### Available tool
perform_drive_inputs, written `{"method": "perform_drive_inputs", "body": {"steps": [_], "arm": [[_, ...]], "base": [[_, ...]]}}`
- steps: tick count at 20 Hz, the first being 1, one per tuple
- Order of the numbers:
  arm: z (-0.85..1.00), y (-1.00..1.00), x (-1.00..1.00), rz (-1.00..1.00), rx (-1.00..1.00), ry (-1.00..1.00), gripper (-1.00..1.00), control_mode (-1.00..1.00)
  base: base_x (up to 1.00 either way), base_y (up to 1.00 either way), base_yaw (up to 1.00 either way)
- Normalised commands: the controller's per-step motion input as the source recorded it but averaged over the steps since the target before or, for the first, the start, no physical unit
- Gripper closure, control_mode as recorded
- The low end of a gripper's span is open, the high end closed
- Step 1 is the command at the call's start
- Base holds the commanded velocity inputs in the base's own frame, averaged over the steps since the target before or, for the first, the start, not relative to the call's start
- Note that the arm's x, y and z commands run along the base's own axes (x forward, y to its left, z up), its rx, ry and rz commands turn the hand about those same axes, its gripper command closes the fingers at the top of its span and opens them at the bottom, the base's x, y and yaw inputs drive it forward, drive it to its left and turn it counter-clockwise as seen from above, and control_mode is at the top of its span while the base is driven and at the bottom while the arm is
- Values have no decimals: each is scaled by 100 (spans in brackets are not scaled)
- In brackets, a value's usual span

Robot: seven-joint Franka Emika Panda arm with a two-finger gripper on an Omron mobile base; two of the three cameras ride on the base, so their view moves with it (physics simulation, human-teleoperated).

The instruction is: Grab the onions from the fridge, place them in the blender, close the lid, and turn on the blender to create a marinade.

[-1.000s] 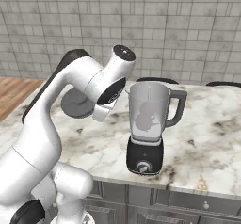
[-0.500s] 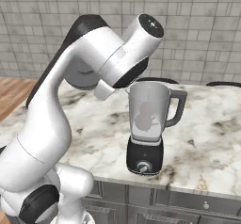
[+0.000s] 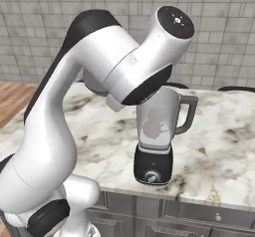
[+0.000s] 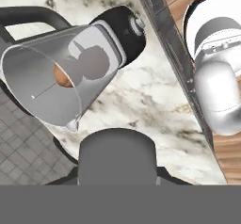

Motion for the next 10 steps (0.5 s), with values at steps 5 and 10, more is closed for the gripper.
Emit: {"method": "perform_drive_inputs", "body": {"steps": [5, 10], "arm": [[0, -62, 6, -17, 0, 13, 100, -100], [-9, -27, 34, -12, -2, 21, 100, -100]], "base": [[0, 0, 0], [0, 0, 0]]}}
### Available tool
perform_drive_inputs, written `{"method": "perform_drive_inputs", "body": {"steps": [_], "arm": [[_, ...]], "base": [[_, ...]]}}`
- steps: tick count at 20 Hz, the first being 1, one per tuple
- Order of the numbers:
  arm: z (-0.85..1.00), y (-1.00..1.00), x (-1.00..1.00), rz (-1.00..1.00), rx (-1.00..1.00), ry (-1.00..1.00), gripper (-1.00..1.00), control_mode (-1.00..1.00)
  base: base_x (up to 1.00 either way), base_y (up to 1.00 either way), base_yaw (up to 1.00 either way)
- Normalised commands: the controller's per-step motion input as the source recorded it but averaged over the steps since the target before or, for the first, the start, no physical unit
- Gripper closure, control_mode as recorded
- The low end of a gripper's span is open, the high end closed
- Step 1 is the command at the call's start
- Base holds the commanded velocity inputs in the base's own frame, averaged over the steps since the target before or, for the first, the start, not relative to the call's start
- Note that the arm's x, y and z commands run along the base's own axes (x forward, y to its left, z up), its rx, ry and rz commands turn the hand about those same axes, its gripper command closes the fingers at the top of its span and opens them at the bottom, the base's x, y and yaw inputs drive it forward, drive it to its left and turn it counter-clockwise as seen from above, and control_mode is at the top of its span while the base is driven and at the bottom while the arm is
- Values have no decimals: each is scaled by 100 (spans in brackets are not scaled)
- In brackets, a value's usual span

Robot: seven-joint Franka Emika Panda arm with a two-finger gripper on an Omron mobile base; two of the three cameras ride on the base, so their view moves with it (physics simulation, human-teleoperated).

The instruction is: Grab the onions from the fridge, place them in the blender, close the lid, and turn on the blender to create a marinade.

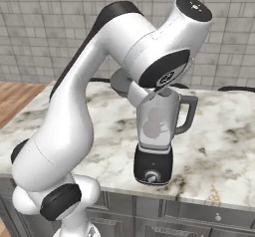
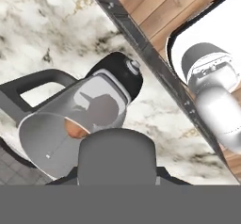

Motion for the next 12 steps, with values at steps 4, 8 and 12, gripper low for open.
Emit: {"method": "perform_drive_inputs", "body": {"steps": [4, 8, 12], "arm": [[-21, -2, 40, -1, -4, 13, 100, -100], [-24, -3, 17, 0, -1, 1, 100, -100], [-15, -15, 4, 0, -1, -2, 100, -100]], "base": [[0, 0, 0], [0, 0, 0], [0, 0, 0]]}}
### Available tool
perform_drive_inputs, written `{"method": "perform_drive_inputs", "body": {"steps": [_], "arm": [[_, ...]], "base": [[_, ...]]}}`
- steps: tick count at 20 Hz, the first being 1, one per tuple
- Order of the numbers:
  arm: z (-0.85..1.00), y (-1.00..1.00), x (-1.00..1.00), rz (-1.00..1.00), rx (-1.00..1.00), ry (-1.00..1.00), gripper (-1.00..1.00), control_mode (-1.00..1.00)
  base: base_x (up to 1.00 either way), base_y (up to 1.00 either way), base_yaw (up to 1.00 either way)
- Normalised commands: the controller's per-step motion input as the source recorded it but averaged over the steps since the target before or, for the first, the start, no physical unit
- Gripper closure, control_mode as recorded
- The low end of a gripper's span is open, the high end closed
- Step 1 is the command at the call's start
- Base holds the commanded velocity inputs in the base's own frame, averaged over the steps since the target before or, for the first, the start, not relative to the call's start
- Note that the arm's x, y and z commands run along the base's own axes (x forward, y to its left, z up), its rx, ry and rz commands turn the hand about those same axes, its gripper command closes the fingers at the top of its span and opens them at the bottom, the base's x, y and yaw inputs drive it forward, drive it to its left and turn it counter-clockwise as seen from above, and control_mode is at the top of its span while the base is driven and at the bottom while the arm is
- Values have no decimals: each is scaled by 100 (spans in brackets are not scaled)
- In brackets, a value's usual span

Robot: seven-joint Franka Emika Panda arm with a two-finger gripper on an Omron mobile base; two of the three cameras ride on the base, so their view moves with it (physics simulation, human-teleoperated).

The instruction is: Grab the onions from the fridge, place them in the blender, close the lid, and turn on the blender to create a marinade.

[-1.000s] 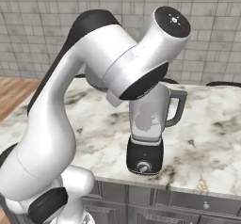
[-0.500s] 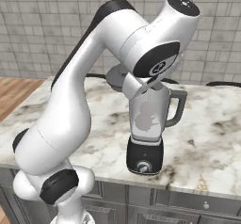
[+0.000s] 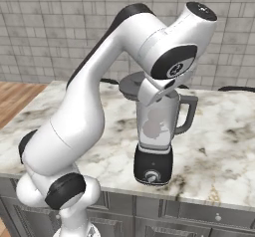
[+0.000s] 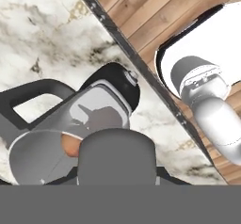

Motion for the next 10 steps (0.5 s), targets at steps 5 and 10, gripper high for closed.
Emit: {"method": "perform_drive_inputs", "body": {"steps": [5, 10], "arm": [[-24, -18, 20, 0, -1, 0, 100, -100], [-13, -14, 31, 0, -2, 0, 100, -100]], "base": [[0, 0, 0], [0, 0, 0]]}}
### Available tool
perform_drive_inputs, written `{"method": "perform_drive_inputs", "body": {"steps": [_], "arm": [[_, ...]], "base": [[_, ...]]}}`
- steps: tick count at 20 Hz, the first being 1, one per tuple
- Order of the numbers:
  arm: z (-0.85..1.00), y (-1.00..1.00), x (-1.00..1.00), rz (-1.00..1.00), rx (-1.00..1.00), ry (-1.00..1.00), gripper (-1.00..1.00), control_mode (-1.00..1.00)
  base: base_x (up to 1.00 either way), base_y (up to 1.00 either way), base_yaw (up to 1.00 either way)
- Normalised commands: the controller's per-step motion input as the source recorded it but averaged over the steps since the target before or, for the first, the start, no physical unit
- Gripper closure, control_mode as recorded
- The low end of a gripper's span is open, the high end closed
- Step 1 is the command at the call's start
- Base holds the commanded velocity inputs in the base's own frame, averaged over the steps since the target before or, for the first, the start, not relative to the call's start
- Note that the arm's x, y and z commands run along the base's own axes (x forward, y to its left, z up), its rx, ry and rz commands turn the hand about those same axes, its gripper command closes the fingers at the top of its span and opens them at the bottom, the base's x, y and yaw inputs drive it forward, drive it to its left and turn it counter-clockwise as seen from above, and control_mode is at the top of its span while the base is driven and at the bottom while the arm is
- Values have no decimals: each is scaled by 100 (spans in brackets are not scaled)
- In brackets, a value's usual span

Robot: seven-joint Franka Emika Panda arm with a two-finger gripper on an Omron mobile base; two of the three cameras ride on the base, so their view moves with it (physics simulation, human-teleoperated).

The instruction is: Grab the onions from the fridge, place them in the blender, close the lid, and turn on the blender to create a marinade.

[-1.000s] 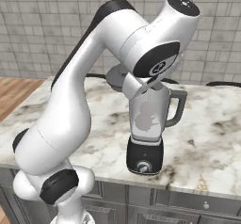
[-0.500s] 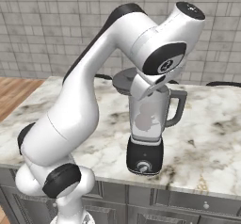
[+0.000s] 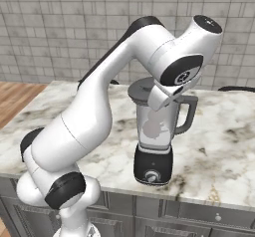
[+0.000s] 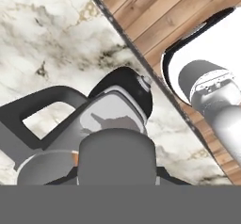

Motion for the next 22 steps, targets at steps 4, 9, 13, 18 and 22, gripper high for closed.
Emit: {"method": "perform_drive_inputs", "body": {"steps": [4, 9, 13, 18, 22], "arm": [[-4, -6, 25, 0, -2, 0, 100, -100], [-3, 0, 20, 0, -4, 0, 100, -100], [-17, 1, 8, 0, -6, 0, 100, -100], [-4, 0, 30, 0, -2, 0, 100, -100], [0, 0, 44, 0, -1, 0, 100, -100]], "base": [[0, 0, 0], [0, 0, 0], [0, 0, 0], [0, 0, 0], [0, 0, 0]]}}
